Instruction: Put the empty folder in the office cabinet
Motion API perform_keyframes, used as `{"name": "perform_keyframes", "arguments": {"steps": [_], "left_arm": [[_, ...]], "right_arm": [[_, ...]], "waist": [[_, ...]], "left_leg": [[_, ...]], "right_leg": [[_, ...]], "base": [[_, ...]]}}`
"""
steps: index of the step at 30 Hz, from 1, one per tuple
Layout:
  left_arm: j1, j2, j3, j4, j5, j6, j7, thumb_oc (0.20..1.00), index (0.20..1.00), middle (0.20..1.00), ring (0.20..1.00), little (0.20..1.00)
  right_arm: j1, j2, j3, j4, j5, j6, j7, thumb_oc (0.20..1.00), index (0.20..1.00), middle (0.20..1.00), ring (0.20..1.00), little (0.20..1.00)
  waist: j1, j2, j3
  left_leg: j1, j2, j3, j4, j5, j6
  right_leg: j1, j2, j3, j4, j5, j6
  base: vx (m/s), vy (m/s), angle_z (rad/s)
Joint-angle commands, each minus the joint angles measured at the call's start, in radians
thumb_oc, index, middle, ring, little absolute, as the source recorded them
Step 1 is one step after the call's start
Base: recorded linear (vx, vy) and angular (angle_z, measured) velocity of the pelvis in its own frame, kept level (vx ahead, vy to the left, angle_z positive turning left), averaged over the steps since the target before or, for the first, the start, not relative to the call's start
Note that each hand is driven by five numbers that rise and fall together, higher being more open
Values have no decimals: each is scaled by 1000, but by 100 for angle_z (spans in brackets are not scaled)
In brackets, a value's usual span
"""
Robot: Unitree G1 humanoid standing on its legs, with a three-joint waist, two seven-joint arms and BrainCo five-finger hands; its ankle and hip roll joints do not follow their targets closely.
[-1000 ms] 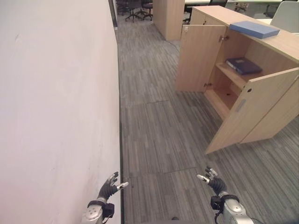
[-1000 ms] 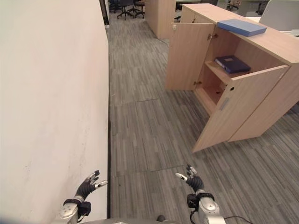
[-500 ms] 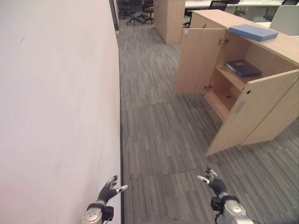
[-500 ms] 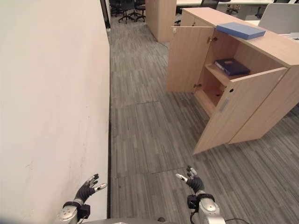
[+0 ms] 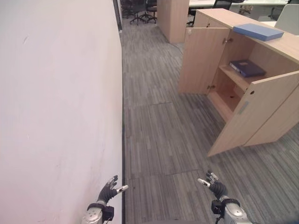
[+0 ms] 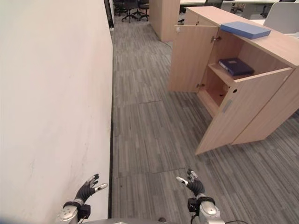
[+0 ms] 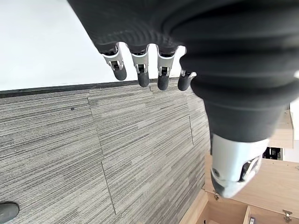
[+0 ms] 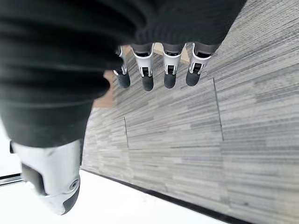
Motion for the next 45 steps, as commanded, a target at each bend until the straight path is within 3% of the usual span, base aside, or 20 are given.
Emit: {"name": "perform_keyframes", "arguments": {"steps": [1, 2, 7, 8, 9, 11, 16, 19, 23, 29, 33, 34, 35, 36, 37, 38, 39, 40, 43, 45], "left_arm": [[-90, 25, -12, 36, -4, -28, 2, 1000, 1000, 1000, 1000, 1000], [-100, 36, -15, 20, -13, -23, 0, 1000, 1000, 1000, 1000, 1000], [-110, 44, -17, 7, -22, -21, -4, 1000, 1000, 1000, 1000, 1000], [-118, 44, -23, 2, -25, -19, -4, 1000, 1000, 1000, 1000, 1000], [-119, 44, -24, 3, -25, -19, -4, 1000, 1000, 1000, 1000, 1000], [-141, 41, -29, 9, -33, -17, 4, 1000, 1000, 1000, 1000, 1000], [-124, 31, -24, 25, -54, -15, 6, 1000, 1000, 1000, 1000, 1000], [-105, 33, -16, 42, -43, -11, 5, 1000, 1000, 1000, 1000, 1000], [-99, 36, -2, 59, -43, -12, 8, 1000, 1000, 1000, 1000, 1000], [-68, 39, 31, 118, -23, -10, 8, 1000, 1000, 1000, 1000, 1000], [-65, 48, 25, 114, -11, -10, 9, 1000, 1000, 1000, 1000, 1000], [-64, 52, 22, 105, -9, -12, 8, 1000, 1000, 1000, 1000, 1000], [-65, 56, 20, 98, -5, -12, 9, 1000, 1000, 1000, 1000, 1000], [-65, 56, 20, 98, -5, -12, 9, 1000, 1000, 1000, 1000, 1000], [-69, 58, 19, 89, -11, -11, 11, 1000, 1000, 1000, 1000, 1000], [-83, 64, 19, 73, -24, -11, 13, 1000, 1000, 1000, 1000, 1000], [-84, 65, 20, 73, -24, -11, 13, 1000, 1000, 1000, 1000, 1000], [-92, 69, 18, 73, -29, -11, 15, 1000, 1000, 1000, 1000, 1000], [-105, 74, 4, 46, -24, -10, 16, 1000, 1000, 1000, 1000, 1000], [-105, 68, -2, 35, -17, -11, 14, 1000, 1000, 1000, 1000, 1000]], "right_arm": [[-58, -1, 21, 20, 42, -23, 10, 1000, 1000, 1000, 1000, 1000], [-66, -14, 24, 0, 48, -23, 15, 1000, 1000, 1000, 1000, 1000], [-77, -23, 27, 6, 63, -30, 21, 1000, 1000, 1000, 1000, 1000], [-78, -28, 26, 5, 62, -30, 18, 1000, 1000, 1000, 1000, 1000], [-79, -27, 26, 5, 62, -29, 19, 1000, 1000, 1000, 1000, 1000], [-85, -41, 20, -9, 62, -28, 11, 1000, 1000, 1000, 1000, 1000], [-77, -45, 15, 0, 58, -23, 3, 1000, 1000, 1000, 1000, 1000], [-84, -47, 10, 41, 68, -23, -3, 1000, 1000, 1000, 1000, 1000], [-92, -45, 10, 62, 73, -22, -4, 1000, 1000, 1000, 1000, 1000], [-71, -30, 20, 71, 36, -6, 14, 1000, 1000, 1000, 1000, 1000], [-75, -11, 30, 71, 27, -1, 19, 1000, 1000, 1000, 1000, 1000], [-77, -9, 31, 68, 26, -1, 20, 1000, 1000, 1000, 1000, 1000], [-83, -1, 34, 58, 29, -3, 23, 1000, 1000, 1000, 1000, 1000], [-82, -1, 34, 58, 29, -3, 24, 1000, 1000, 1000, 1000, 1000], [-92, 1, 34, 57, 32, -3, 22, 1000, 1000, 1000, 1000, 1000], [-118, 7, 31, 68, 33, -2, 16, 1000, 1000, 1000, 1000, 1000], [-119, 7, 31, 68, 33, -2, 16, 1000, 1000, 1000, 1000, 1000], [-131, 11, 31, 83, 35, -4, 12, 1000, 1000, 1000, 1000, 1000], [-141, 14, 18, 84, 24, -5, 3, 1000, 1000, 1000, 1000, 1000], [-138, 17, 18, 83, 20, -4, 5, 1000, 1000, 1000, 1000, 1000]], "waist": [[-5, -55, 28], [-6, -58, 52], [-4, -73, 84], [6, -81, 111], [2, -80, 108], [12, -106, 140], [51, -98, 136], [92, -76, 134], [110, -80, 130], [147, -79, 72], [150, -109, 34], [156, -108, 25], [158, -126, 11], [154, -135, 11], [158, -140, 10], [154, -130, 24], [154, -130, 25], [160, -109, 31], [129, -59, 64], [99, -43, 79]], "left_leg": [[1, 38, 8, 12, -25, -49], [-30, 68, 7, 74, -32, -58], [-125, 87, 8, 279, -31, -82], [-200, 83, -7, 392, 41, -85], [-212, 84, -13, 405, 37, -86], [-394, 51, -63, 630, 174, -94], [-481, 74, -30, 418, 170, -85], [-547, 75, -34, 196, 215, -93], [-578, 76, -1, 125, 220, -96], [-569, 62, -73, 118, 283, -105], [-571, 38, -40, 167, 285, -84], [-576, 37, -27, 177, 280, -77], [-569, 14, 2, 184, 243, -53], [-567, 5, 2, 184, 237, -53], [-559, -5, 17, 186, 216, -39], [-522, -10, 23, 180, 181, -12], [-523, -10, 23, 180, 181, -12], [-508, 6, 26, 178, 167, 1], [-413, 4, 5, 158, 128, 41], [-319, -18, -15, 119, 105, 56]], "right_leg": [[75, -106, 72, 21, -89, 132], [38, -85, 92, 93, -121, 109], [20, -45, 110, 160, -160, 69], [28, -49, 107, 163, -158, 63], [23, -47, 102, 165, -158, 63], [23, -52, 109, 173, -163, 43], [96, -38, 150, 161, -224, 39], [174, -8, 205, 165, -290, 38], [231, -15, 249, 159, -328, 39], [296, -53, 345, 149, -346, 65], [273, -112, 358, 174, -252, 119], [261, -117, 372, 185, -198, 136], [235, -134, 380, 234, -87, 170], [238, -142, 373, 238, -96, 169], [218, -145, 370, 282, -24, 197], [137, -125, 356, 426, 82, 240], [135, -125, 356, 431, 80, 240], [94, -108, 333, 504, 147, 261], [3, -79, 244, 669, 185, 263], [-72, -69, 201, 724, 117, 240]], "base": [[10, -260, 5], [-17, -248, 4], [-2, -182, 1], [-20, -106, -11], [-84, -125, -6], [26, -174, -1], [282, -20, -17], [404, 22, -18], [358, 64, -40], [366, 178, -65], [298, 227, -12], [370, 259, -14], [283, 199, -22], [282, 179, -31], [224, 172, -13], [201, 179, -3], [223, 235, -5], [137, 167, 4], [252, 257, 5], [367, 224, 27]]}}
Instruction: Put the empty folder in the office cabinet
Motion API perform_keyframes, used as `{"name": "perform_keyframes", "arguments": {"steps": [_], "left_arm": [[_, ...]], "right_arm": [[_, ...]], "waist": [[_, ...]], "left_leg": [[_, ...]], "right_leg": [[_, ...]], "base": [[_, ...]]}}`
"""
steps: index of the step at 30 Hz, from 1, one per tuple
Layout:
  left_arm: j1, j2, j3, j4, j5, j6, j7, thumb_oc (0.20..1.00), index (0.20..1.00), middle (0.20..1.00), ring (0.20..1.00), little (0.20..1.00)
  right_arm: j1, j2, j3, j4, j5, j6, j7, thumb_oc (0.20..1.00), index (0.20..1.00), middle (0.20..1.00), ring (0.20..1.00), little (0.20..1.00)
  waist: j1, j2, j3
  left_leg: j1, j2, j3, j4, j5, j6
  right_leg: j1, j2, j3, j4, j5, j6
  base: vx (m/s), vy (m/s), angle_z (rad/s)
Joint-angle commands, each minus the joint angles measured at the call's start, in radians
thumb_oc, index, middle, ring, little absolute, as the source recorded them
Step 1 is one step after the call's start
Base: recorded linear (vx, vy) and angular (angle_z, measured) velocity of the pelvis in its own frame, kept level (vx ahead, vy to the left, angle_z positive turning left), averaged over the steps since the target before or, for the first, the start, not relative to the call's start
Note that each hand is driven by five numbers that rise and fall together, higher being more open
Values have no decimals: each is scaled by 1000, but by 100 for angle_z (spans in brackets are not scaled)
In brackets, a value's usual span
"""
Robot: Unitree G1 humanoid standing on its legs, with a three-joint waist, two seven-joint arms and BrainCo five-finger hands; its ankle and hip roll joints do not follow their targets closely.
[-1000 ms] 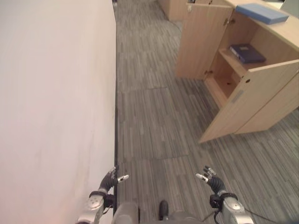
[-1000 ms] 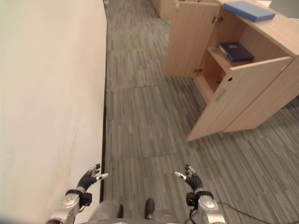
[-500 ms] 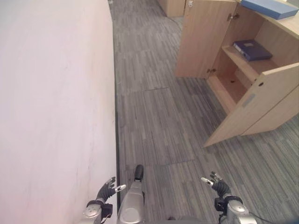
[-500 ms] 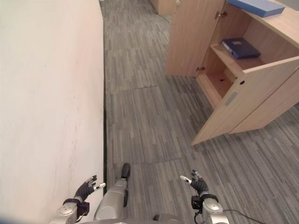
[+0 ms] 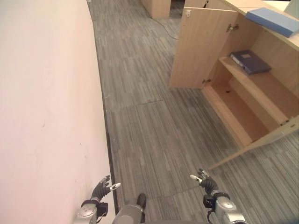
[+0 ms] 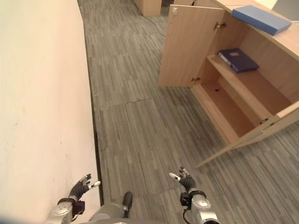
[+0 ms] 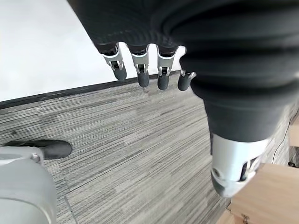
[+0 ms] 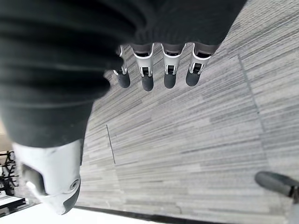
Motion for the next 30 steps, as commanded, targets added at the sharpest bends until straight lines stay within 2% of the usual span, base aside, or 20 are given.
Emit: {"name": "perform_keyframes", "arguments": {"steps": [1, 3, 4, 6, 7, 8, 11, 12, 13, 16, 18, 20, 22, 24, 25, 26, 27, 28, 29, 30], "left_arm": [[-17, 55, -9, -55, 16, -42, -3, 1000, 1000, 1000, 1000, 1000], [-19, 52, -19, -62, 27, -40, -7, 1000, 1000, 1000, 1000, 1000], [-18, 52, -19, -61, 27, -41, -7, 1000, 1000, 1000, 1000, 1000], [-31, 46, -33, -54, 41, -40, -7, 1000, 1000, 1000, 1000, 1000], [-39, 40, -46, -52, 56, -41, -5, 1000, 1000, 1000, 1000, 1000], [-43, 37, -51, -51, 64, -41, -7, 1000, 1000, 1000, 1000, 1000], [-46, 31, -52, -35, 81, -45, -5, 1000, 1000, 1000, 1000, 1000], [-54, 28, -52, -23, 95, -46, -1, 1000, 1000, 1000, 1000, 1000], [-54, 27, -51, -22, 96, -47, -1, 1000, 1000, 1000, 1000, 1000], [-51, 21, -44, 7, 108, -48, 2, 1000, 1000, 1000, 1000, 1000], [-43, 18, -43, 14, 108, -47, -2, 1000, 1000, 1000, 1000, 1000], [-30, 11, -44, 17, 109, -44, -7, 1000, 1000, 1000, 1000, 1000], [-27, 3, -51, 22, 113, -40, -8, 1000, 1000, 1000, 1000, 1000], [-27, -4, -60, 28, 110, -41, -11, 1000, 1000, 1000, 1000, 1000], [-38, -8, -74, 26, 97, -38, -14, 1000, 1000, 1000, 1000, 1000], [-38, -7, -74, 27, 97, -38, -14, 1000, 1000, 1000, 1000, 1000], [-48, -5, -86, 4, 91, -36, -17, 1000, 1000, 1000, 1000, 1000], [-47, -4, -86, -8, 82, -35, -14, 1000, 1000, 1000, 1000, 1000], [-63, -9, -88, 2, 78, -31, -5, 1000, 1000, 1000, 1000, 1000], [-72, -16, -90, 8, 72, -30, -2, 1000, 1000, 1000, 1000, 1000]], "right_arm": [[16, -44, -10, -82, -14, -27, -9, 1000, 1000, 1000, 1000, 1000], [23, -51, -11, -92, -17, -27, -13, 1000, 1000, 1000, 1000, 1000], [23, -51, -11, -92, -17, -27, -13, 1000, 1000, 1000, 1000, 1000], [30, -52, -16, -90, -14, -27, -16, 1000, 1000, 1000, 1000, 1000], [44, -53, -20, -95, -2, -29, -16, 1000, 1000, 1000, 1000, 1000], [53, -54, -26, -99, 1, -29, -17, 1000, 1000, 1000, 1000, 1000], [66, -54, -26, -109, 1, -29, -16, 1000, 1000, 1000, 1000, 1000], [65, -50, -25, -106, -5, -26, -13, 1000, 1000, 1000, 1000, 1000], [65, -50, -24, -106, -5, -26, -13, 1000, 1000, 1000, 1000, 1000], [70, -53, -22, -86, -18, -18, -8, 1000, 1000, 1000, 1000, 1000], [81, -60, -28, -82, -22, -16, -5, 1000, 1000, 1000, 1000, 1000], [88, -69, -30, -79, -25, -13, -5, 1000, 1000, 1000, 1000, 1000], [91, -76, -37, -71, -18, -13, -5, 1000, 1000, 1000, 1000, 1000], [98, -81, -43, -67, -5, -15, -2, 1000, 1000, 1000, 1000, 1000], [91, -91, -43, -60, 14, -22, -1, 1000, 1000, 1000, 1000, 1000], [90, -90, -43, -60, 14, -22, -1, 1000, 1000, 1000, 1000, 1000], [84, -101, -37, -65, 18, -20, 0, 1000, 1000, 1000, 1000, 1000], [77, -111, -24, -63, 20, -19, 1, 1000, 1000, 1000, 1000, 1000], [66, -113, -13, -57, 18, -8, -1, 1000, 1000, 1000, 1000, 1000], [59, -115, -7, -38, 17, -5, -2, 1000, 1000, 1000, 1000, 1000]], "waist": [[-38, 23, 27], [-58, 44, 37], [-66, 39, 44], [-89, 44, 44], [-132, 36, 55], [-146, 26, 52], [-177, 26, 52], [-196, 18, 46], [-197, 27, 46], [-218, 20, 36], [-222, 17, 22], [-219, 22, 1], [-236, 38, -9], [-258, 58, -16], [-263, 75, -5], [-267, 69, -9], [-262, 44, 10], [-251, 31, 19], [-238, -12, 26], [-228, -21, 28]], "left_leg": [[18, 33, -30, -82, 61, -47], [101, 27, -36, -121, 36, -51], [111, 21, -43, -125, 36, -51], [155, 8, -57, -140, 12, -62], [215, -4, -90, -146, -29, -76], [234, -13, -95, -146, -45, -81], [284, -5, -112, -152, -78, -89], [322, -3, -124, -154, -105, -97], [328, 8, -124, -155, -113, -99], [399, 27, -136, -131, -181, -117], [445, 38, -131, -122, -217, -128], [469, 58, -108, -114, -218, -145], [469, 91, -111, -85, -192, -168], [459, 120, -103, -30, -130, -207], [407, 143, -74, 89, 1, -271], [402, 137, -79, 86, 8, -270], [311, 125, -67, 296, 109, -301], [283, 113, -68, 410, 126, -302], [220, 83, -54, 504, 122, -259], [183, 88, -47, 507, 108, -235]], "right_leg": [[-22, 59, -110, -44, -102, -73], [-108, 28, -235, -175, -190, -109], [-100, 20, -241, -166, -202, -110], [-162, 19, -293, -273, -213, -124], [-185, 22, -314, -404, -198, -128], [-194, 11, -319, -471, -177, -126], [-205, 8, -340, -582, -131, -117], [-250, -17, -352, -631, -98, -107], [-241, -6, -357, -637, -100, -108], [-259, -38, -377, -667, -62, -96], [-232, -55, -422, -679, -47, -95], [-195, -62, -475, -673, -40, -110], [-189, -44, -454, -649, -53, -126], [-186, -13, -417, -629, -80, -150], [-148, 20, -403, -633, -110, -174], [-151, 12, -405, -634, -108, -173], [-111, 13, -382, -633, -139, -203], [-91, 21, -359, -629, -156, -221], [-54, 11, -307, -629, -181, -243], [-31, 12, -275, -632, -195, -246]], "base": [[410, 154, 18], [440, 125, 11], [338, 63, 26], [419, -10, 49], [566, -92, 49], [425, -97, 66], [348, -89, 106], [397, -106, 39], [422, -133, 42], [398, -149, 35], [441, -196, 16], [399, -176, 22], [347, -144, 20], [364, -154, 2], [268, -136, -15], [341, -237, -18], [304, -217, -12], [556, -368, -33], [514, -273, -51], [381, -191, -65]]}}
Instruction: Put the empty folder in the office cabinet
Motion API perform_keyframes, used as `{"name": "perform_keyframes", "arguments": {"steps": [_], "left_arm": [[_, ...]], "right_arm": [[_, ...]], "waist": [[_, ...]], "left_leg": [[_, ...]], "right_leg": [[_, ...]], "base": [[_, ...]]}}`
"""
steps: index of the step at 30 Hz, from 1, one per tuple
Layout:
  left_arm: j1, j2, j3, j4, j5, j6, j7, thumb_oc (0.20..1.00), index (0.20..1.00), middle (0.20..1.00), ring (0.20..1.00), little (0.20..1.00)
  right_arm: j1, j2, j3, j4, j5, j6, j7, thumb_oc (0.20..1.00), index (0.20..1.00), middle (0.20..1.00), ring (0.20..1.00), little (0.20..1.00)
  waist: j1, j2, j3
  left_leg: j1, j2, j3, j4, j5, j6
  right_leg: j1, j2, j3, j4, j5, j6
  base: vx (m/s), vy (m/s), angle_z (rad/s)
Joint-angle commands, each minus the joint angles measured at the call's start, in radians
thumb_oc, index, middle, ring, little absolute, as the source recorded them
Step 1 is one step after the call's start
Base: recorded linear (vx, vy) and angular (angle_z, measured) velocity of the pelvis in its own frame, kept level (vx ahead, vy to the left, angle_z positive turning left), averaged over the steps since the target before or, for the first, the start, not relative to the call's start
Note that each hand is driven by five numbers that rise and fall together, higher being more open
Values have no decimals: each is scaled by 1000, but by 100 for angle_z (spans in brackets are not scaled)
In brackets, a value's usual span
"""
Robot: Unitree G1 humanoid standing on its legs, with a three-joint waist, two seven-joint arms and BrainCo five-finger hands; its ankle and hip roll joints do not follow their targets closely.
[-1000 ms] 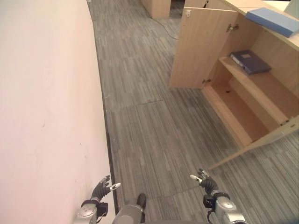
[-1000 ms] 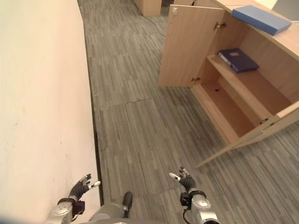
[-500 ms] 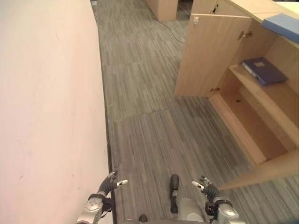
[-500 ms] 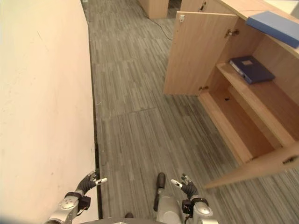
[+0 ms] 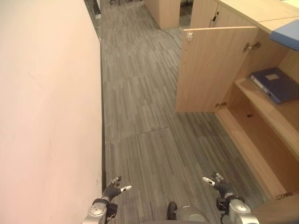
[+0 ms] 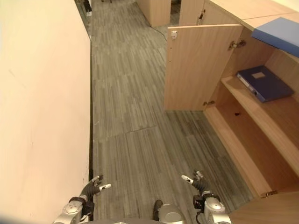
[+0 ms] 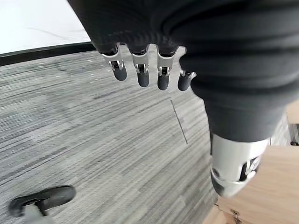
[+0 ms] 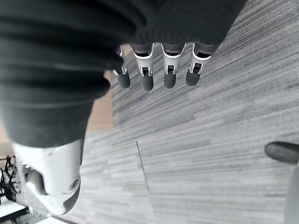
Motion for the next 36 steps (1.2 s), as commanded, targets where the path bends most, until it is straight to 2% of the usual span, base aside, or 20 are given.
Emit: {"name": "perform_keyframes", "arguments": {"steps": [1, 3, 4, 6, 7, 8, 10, 11, 12, 14, 16, 19, 23, 24, 25, 27, 30, 33, 35, 36], "left_arm": [[-37, 16, -31, -34, -17, -29, 7, 1000, 1000, 1000, 1000, 1000], [-42, 12, -37, -48, -27, -29, 4, 1000, 1000, 1000, 1000, 1000], [-34, 16, -49, -84, -35, -33, 1, 1000, 1000, 1000, 1000, 1000], [-31, 16, -50, -86, -36, -31, 1, 1000, 1000, 1000, 1000, 1000], [-17, 21, -58, -111, -35, -32, -2, 1000, 1000, 1000, 1000, 1000], [-6, 24, -59, -121, -39, -31, -5, 1000, 1000, 1000, 1000, 1000], [29, 30, -48, -138, -59, -27, -11, 1000, 1000, 1000, 1000, 1000], [31, 26, -31, -137, -85, -29, -13, 1000, 1000, 1000, 1000, 1000], [31, 27, -30, -136, -85, -30, -13, 1000, 1000, 1000, 1000, 1000], [25, 17, -18, -104, -88, -35, -12, 1000, 1000, 1000, 1000, 1000], [24, 15, -20, -94, -78, -34, -13, 1000, 1000, 1000, 1000, 1000], [25, 24, -29, -95, -59, -36, -16, 1000, 1000, 1000, 1000, 1000], [28, 52, -26, -106, -47, -33, -12, 1000, 1000, 1000, 1000, 1000], [15, 59, -22, -107, -51, -25, -7, 1000, 1000, 1000, 1000, 1000], [15, 60, -21, -107, -51, -25, -7, 1000, 1000, 1000, 1000, 1000], [4, 67, -20, -104, -54, -21, -9, 1000, 1000, 1000, 1000, 1000], [-6, 77, -14, -98, -53, -17, 0, 1000, 1000, 1000, 1000, 1000], [9, 78, -8, -112, -61, -10, -6, 1000, 1000, 1000, 1000, 1000], [26, 80, -3, -129, -54, -10, -14, 1000, 1000, 1000, 1000, 1000], [32, 81, 0, -142, -52, -11, -18, 1000, 1000, 1000, 1000, 1000]], "right_arm": [[-9, -9, 18, -19, 15, -21, 1, 1000, 1000, 1000, 1000, 1000], [-10, -6, 16, -18, 24, -22, -3, 1000, 1000, 1000, 1000, 1000], [-7, -3, 13, -31, 36, -32, -6, 1000, 1000, 1000, 1000, 1000], [-5, -3, 13, -31, 36, -32, -6, 1000, 1000, 1000, 1000, 1000], [3, 1, 13, -48, 42, -35, -5, 1000, 1000, 1000, 1000, 1000], [7, 0, 12, -51, 43, -36, -4, 1000, 1000, 1000, 1000, 1000], [16, 0, 16, -58, 40, -37, -9, 1000, 1000, 1000, 1000, 1000], [11, 0, 23, -46, 34, -35, -10, 1000, 1000, 1000, 1000, 1000], [11, 1, 24, -45, 34, -35, -10, 1000, 1000, 1000, 1000, 1000], [-2, 10, 35, -34, 24, -27, 1, 1000, 1000, 1000, 1000, 1000], [2, 15, 37, -37, 18, -28, 6, 1000, 1000, 1000, 1000, 1000], [7, 19, 43, -57, 8, -25, 9, 1000, 1000, 1000, 1000, 1000], [-12, 44, 63, -58, 10, -19, 12, 1000, 1000, 1000, 1000, 1000], [-35, 57, 74, -53, 9, -17, 11, 1000, 1000, 1000, 1000, 1000], [-36, 58, 74, -53, 9, -17, 11, 1000, 1000, 1000, 1000, 1000], [-45, 70, 75, -64, 8, -17, 12, 1000, 1000, 1000, 1000, 1000], [-62, 71, 72, -82, -1, -21, 2, 1000, 1000, 1000, 1000, 1000], [-65, 76, 65, -99, -10, -23, -3, 1000, 1000, 1000, 1000, 1000], [-60, 79, 62, -99, -17, -23, -4, 1000, 1000, 1000, 1000, 1000], [-57, 68, 57, -87, -8, -24, -9, 1000, 1000, 1000, 1000, 1000]], "waist": [[12, -65, 13], [35, -79, 22], [47, -81, 28], [55, -79, 34], [77, -58, 37], [88, -50, 38], [125, -36, 43], [148, -26, 44], [149, -29, 48], [155, -20, 45], [153, -15, 38], [142, -16, 16], [151, -48, -9], [159, -53, -5], [161, -54, -5], [161, -50, 2], [164, -33, 18], [174, -11, 26], [173, -9, 24], [157, -13, 25]], "left_leg": [[-15, -30, 54, -86, 53, 103], [-96, -2, 86, -99, 19, 137], [-162, 42, 93, -237, 12, 145], [-148, 47, 101, -238, 4, 144], [-174, 70, 74, -451, 17, 139], [-178, 70, 47, -527, 26, 137], [-232, 43, -72, -663, 71, 123], [-275, 15, -184, -722, 85, 105], [-267, 14, -181, -726, 84, 105], [-287, -9, -234, -732, 86, 97], [-275, -4, -237, -730, 99, 95], [-244, -1, -209, -725, 115, 107], [-226, -7, -115, -686, 64, 143], [-221, -10, -72, -657, 29, 166], [-222, -11, -70, -654, 26, 167], [-204, -12, -31, -641, -5, 192], [-172, -3, 37, -625, -42, 210], [-147, -5, 116, -608, -76, 234], [-108, -10, 160, -627, -89, 237], [-78, -15, 168, -642, -101, 227]], "right_leg": [[16, -116, 115, -128, 138, 139], [71, -114, 153, -147, 110, 135], [104, -113, 181, -159, 94, 151], [114, -109, 188, -160, 90, 151], [150, -91, 221, -160, 53, 160], [167, -85, 240, -157, 40, 162], [220, -63, 315, -155, 6, 165], [241, -39, 390, -151, -10, 159], [244, -41, 391, -147, -15, 158], [263, -24, 494, -132, -44, 158], [269, -26, 522, -134, -49, 164], [260, -59, 581, -138, -40, 188], [212, -121, 627, -106, 2, 246], [178, -135, 585, -56, 15, 264], [176, -136, 587, -53, 12, 265], [131, -138, 513, 19, 18, 283], [39, -185, 303, 153, 98, 308], [19, -253, 71, 244, 122, 284], [-4, -261, 3, 213, 100, 278], [-39, -240, 17, 90, 93, 265]], "base": [[268, -80, -68], [382, -37, -82], [398, 14, -65], [287, 55, -65], [414, 110, -81], [581, 152, -53], [542, 80, -77], [438, 20, -133], [364, 20, -203], [298, 124, -207], [256, 208, -109], [273, 320, -97], [162, 228, -73], [93, 206, -98], [63, 195, -52], [42, 172, -60], [31, 174, -67], [-2, 233, -78], [107, 98, -105], [143, -42, -117]]}}
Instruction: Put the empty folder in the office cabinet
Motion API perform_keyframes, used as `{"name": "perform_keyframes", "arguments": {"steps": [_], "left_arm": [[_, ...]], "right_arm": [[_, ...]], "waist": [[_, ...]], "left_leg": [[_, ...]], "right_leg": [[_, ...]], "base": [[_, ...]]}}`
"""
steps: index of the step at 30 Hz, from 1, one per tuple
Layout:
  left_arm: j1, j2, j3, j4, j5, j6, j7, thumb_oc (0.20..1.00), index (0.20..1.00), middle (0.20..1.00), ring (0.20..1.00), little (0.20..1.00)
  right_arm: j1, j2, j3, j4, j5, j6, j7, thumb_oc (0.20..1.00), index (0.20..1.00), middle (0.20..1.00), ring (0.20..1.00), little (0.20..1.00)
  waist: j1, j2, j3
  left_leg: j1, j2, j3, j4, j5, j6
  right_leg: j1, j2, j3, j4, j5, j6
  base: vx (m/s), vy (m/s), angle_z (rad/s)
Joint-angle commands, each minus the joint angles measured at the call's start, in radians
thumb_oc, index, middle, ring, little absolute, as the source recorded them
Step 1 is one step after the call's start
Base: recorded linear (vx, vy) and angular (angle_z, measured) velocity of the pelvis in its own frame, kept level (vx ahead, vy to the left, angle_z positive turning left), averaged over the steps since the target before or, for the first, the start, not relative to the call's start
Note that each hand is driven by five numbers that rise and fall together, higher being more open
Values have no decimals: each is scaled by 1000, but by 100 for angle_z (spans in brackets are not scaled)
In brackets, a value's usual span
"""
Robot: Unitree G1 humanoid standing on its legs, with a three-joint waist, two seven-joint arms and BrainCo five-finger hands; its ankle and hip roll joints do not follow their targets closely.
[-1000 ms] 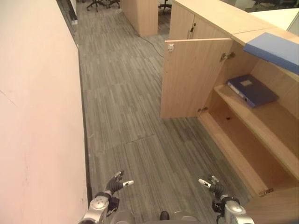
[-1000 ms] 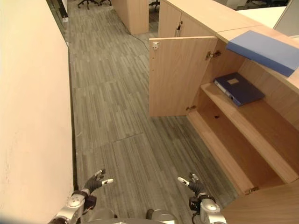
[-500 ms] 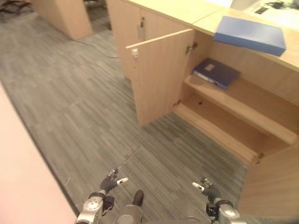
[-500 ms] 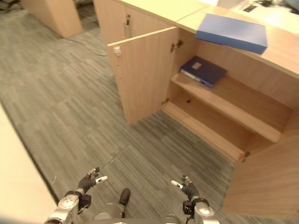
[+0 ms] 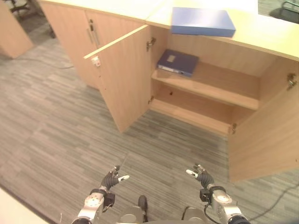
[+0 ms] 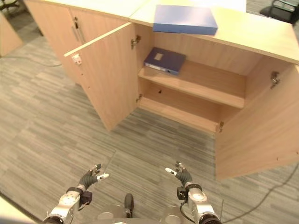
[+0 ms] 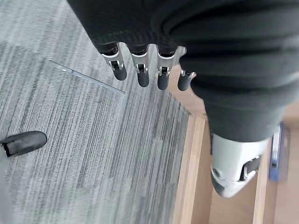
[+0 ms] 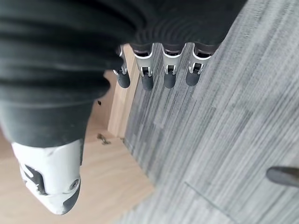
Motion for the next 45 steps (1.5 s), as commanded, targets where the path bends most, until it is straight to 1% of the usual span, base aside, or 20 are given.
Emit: {"name": "perform_keyframes", "arguments": {"steps": [1, 3, 6, 9, 11, 14, 16, 18, 19, 20, 21, 23, 25, 27, 29, 32, 40, 41, 44, 45], "left_arm": [[11, 19, 10, -46, 23, -24, -11, 1000, 1000, 1000, 1000, 1000], [10, 18, 15, -50, 24, -27, -5, 1000, 1000, 1000, 1000, 1000], [-8, 9, 25, -31, 30, -29, 8, 1000, 1000, 1000, 1000, 1000], [-16, 1, 29, -7, 42, -33, 11, 1000, 1000, 1000, 1000, 1000], [-16, 2, 18, -4, 54, -35, 3, 1000, 1000, 1000, 1000, 1000], [-16, -7, 7, 16, 63, -36, 1, 1000, 1000, 1000, 1000, 1000], [-16, -19, 3, 14, 44, -36, 0, 1000, 1000, 1000, 1000, 1000], [-28, -31, -5, 0, 13, -36, -5, 1000, 1000, 1000, 1000, 1000], [-29, -31, -5, 0, 13, -36, -5, 1000, 1000, 1000, 1000, 1000], [-31, -33, -9, -9, 10, -36, -5, 1000, 1000, 1000, 1000, 1000], [-36, -35, -19, -25, 9, -34, -6, 1000, 1000, 1000, 1000, 1000], [-41, -33, -25, -46, 4, -32, -10, 1000, 1000, 1000, 1000, 1000], [-43, -32, -28, -68, 3, -30, -9, 1000, 1000, 1000, 1000, 1000], [-40, -37, -30, -71, 5, -27, -13, 1000, 1000, 1000, 1000, 1000], [-23, -31, -29, -75, 12, -27, -14, 1000, 1000, 1000, 1000, 1000], [-15, -29, -19, -66, 6, -29, -5, 1000, 1000, 1000, 1000, 1000], [-23, -44, -24, -20, -5, -38, 9, 1000, 1000, 1000, 1000, 1000], [-27, -46, -26, -12, -6, -40, 11, 1000, 1000, 1000, 1000, 1000], [-33, -48, -36, -14, -5, -40, 10, 1000, 1000, 1000, 1000, 1000], [-57, -25, -60, -32, 9, -38, 4, 1000, 1000, 1000, 1000, 1000]], "right_arm": [[40, -39, -18, -66, -5, -29, -15, 1000, 1000, 1000, 1000, 1000], [40, -47, -22, -59, 5, -30, -26, 1000, 1000, 1000, 1000, 1000], [33, -50, -35, -39, -6, -23, -34, 1000, 1000, 1000, 1000, 1000], [42, -56, -50, -20, -17, -13, -34, 1000, 1000, 1000, 1000, 1000], [62, -66, -66, -4, -12, -13, -31, 1000, 1000, 1000, 1000, 1000], [76, -86, -79, 23, -4, -16, -30, 1000, 1000, 1000, 1000, 1000], [77, -100, -82, 38, 7, -20, -28, 1000, 1000, 1000, 1000, 1000], [62, -119, -75, 74, 14, -23, -27, 1000, 1000, 1000, 1000, 1000], [62, -120, -75, 75, 14, -23, -27, 1000, 1000, 1000, 1000, 1000], [54, -127, -71, 87, 12, -25, -29, 1000, 1000, 1000, 1000, 1000], [50, -137, -73, 89, 8, -25, -34, 1000, 1000, 1000, 1000, 1000], [47, -143, -75, 82, 11, -24, -36, 1000, 1000, 1000, 1000, 1000], [44, -150, -70, 83, 13, -18, -34, 1000, 1000, 1000, 1000, 1000], [50, -151, -74, 91, 10, -13, -35, 1000, 1000, 1000, 1000, 1000], [63, -151, -77, 90, 3, -11, -34, 1000, 1000, 1000, 1000, 1000], [80, -133, -63, 84, -1, -11, -32, 1000, 1000, 1000, 1000, 1000], [99, -116, -46, 79, -7, -10, -23, 1000, 1000, 1000, 1000, 1000], [101, -115, -40, 77, -12, -10, -18, 1000, 1000, 1000, 1000, 1000], [102, -114, -45, 90, -15, -9, -16, 1000, 1000, 1000, 1000, 1000], [102, -89, -70, 104, 2, 0, -17, 1000, 1000, 1000, 1000, 1000]], "waist": [[-13, -1, -30], [-30, -1, -15], [-68, 13, -2], [-104, 27, 2], [-120, 14, -11], [-151, 23, -26], [-165, 43, -33], [-166, 61, -37], [-167, 62, -37], [-162, 61, -31], [-150, 45, -21], [-146, 26, -9], [-137, -1, -1], [-118, -1, -4], [-91, -3, -6], [-50, 1, -8], [-49, 12, -11], [-48, 13, -20], [-54, 15, -32], [-72, -9, -60]], "left_leg": [[-19, 62, -149, 55, -19, -69], [26, 63, -144, 29, -37, -84], [84, 89, -141, 6, -69, -114], [162, 113, -128, -20, -103, -134], [205, 107, -133, -34, -125, -145], [244, 161, -143, -35, -134, -175], [227, 209, -159, -1, -95, -197], [172, 261, -167, 121, 61, -240], [169, 263, -170, 123, 61, -242], [147, 268, -181, 172, 108, -248], [104, 266, -198, 274, 189, -245], [76, 263, -202, 355, 218, -244], [29, 307, -104, 440, 249, -235], [-11, 342, -33, 369, 249, -230], [-57, 326, -47, 278, 226, -236], [-105, 309, -131, 110, 223, -253], [-101, 329, -309, 47, 246, -286], [-85, 324, -363, 46, 220, -288], [-78, 311, -398, 48, 174, -293], [-60, 265, -326, 17, 101, -272]], "right_leg": [[42, 55, 81, -107, -1, 19], [13, 48, 102, -246, 56, 32], [-79, -17, 73, -384, 149, 71], [-140, -33, 60, -430, 185, 92], [-115, -36, 73, -442, 209, 96], [-94, -15, 94, -421, 234, 86], [-91, 17, 99, -399, 218, 67], [-62, 66, 80, -387, 167, 20], [-61, 67, 78, -388, 167, 19], [-30, 83, 73, -400, 149, 3], [18, 96, 68, -411, 124, -24], [46, 98, 64, -412, 111, -38], [91, 102, 49, -404, 59, -65], [147, 123, 44, -407, 24, -70], [206, 129, 49, -424, 7, -56], [280, 123, 70, -444, -25, -29], [320, 86, 158, -412, -68, -5], [313, 74, 184, -405, -69, 2], [308, 57, 199, -396, -69, 14], [286, -30, 223, -397, -15, 64]], "base": [[178, -95, -84], [176, -119, -21], [233, -165, -6], [382, -193, -1], [334, -219, -4], [314, -283, 37], [252, -309, 25], [225, -342, -43], [180, -258, -27], [232, -258, -6], [229, -254, 0], [250, -286, -9], [298, -292, -7], [388, -95, -1], [445, 11, 10], [330, 87, -36], [164, 205, -39], [64, 169, 35], [101, 399, 9], [162, 941, 27]]}}
